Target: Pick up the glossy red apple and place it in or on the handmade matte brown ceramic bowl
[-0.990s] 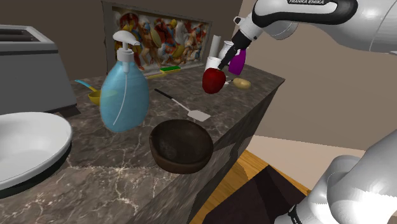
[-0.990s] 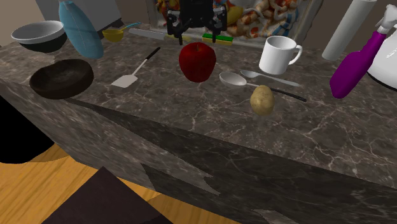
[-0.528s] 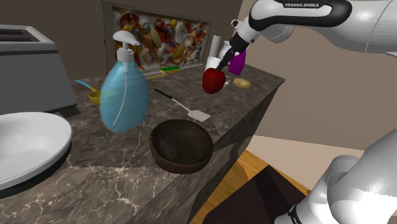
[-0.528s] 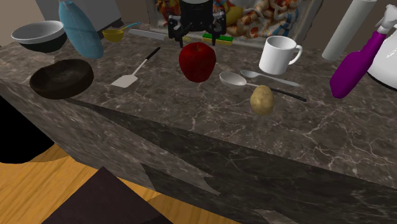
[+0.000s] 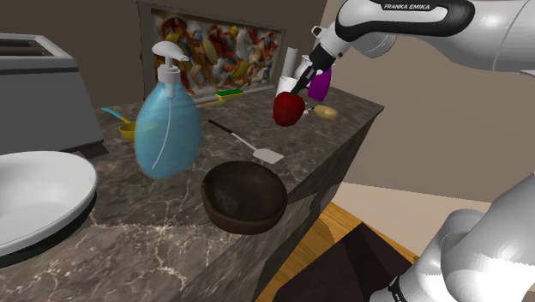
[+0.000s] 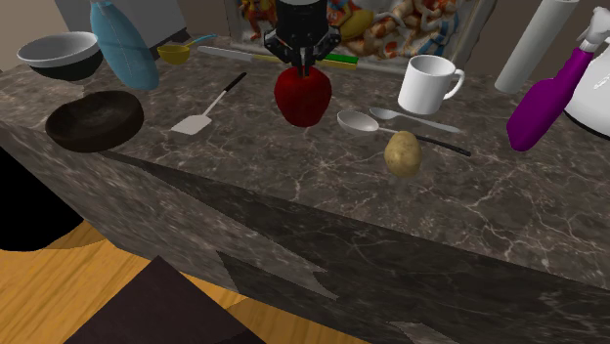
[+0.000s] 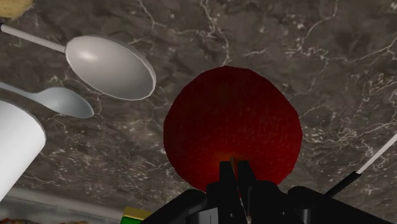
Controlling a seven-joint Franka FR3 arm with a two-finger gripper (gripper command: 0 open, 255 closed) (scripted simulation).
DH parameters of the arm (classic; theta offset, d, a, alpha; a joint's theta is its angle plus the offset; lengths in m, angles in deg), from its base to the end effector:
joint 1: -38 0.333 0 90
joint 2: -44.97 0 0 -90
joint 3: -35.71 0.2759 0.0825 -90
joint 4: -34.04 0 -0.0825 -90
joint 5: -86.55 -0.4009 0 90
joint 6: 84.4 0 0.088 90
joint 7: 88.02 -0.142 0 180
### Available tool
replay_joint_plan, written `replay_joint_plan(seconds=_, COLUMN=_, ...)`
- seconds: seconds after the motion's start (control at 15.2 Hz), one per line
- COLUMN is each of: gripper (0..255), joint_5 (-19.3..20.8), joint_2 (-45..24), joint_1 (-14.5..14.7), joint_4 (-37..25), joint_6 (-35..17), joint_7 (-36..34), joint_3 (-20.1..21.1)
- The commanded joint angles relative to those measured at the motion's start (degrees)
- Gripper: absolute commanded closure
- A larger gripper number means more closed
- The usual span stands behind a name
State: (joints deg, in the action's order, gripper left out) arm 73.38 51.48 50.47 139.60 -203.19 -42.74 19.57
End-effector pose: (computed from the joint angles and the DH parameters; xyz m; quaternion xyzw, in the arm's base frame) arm 0.5912 -0.0244 0.5310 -0.9275 -0.3104 -0.2037 0.0435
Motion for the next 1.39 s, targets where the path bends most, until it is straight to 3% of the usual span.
replay_joint_plan(seconds=0.0, gripper=255, joint_5=0.02, joint_2=-0.02, joint_1=0.01, joint_4=0.09, joint_6=0.01, joint_7=-0.02, joint_3=0.01)
replay_joint_plan(seconds=0.26, gripper=255, joint_5=0.05, joint_2=-0.14, joint_1=-0.04, joint_4=-0.82, joint_6=0.81, joint_7=-0.1, joint_3=-0.06)
replay_joint_plan(seconds=1.32, gripper=255, joint_5=0.15, joint_2=-2.95, joint_1=-0.3, joint_4=-16.32, joint_6=13.49, joint_7=-2.31, joint_3=-0.56)
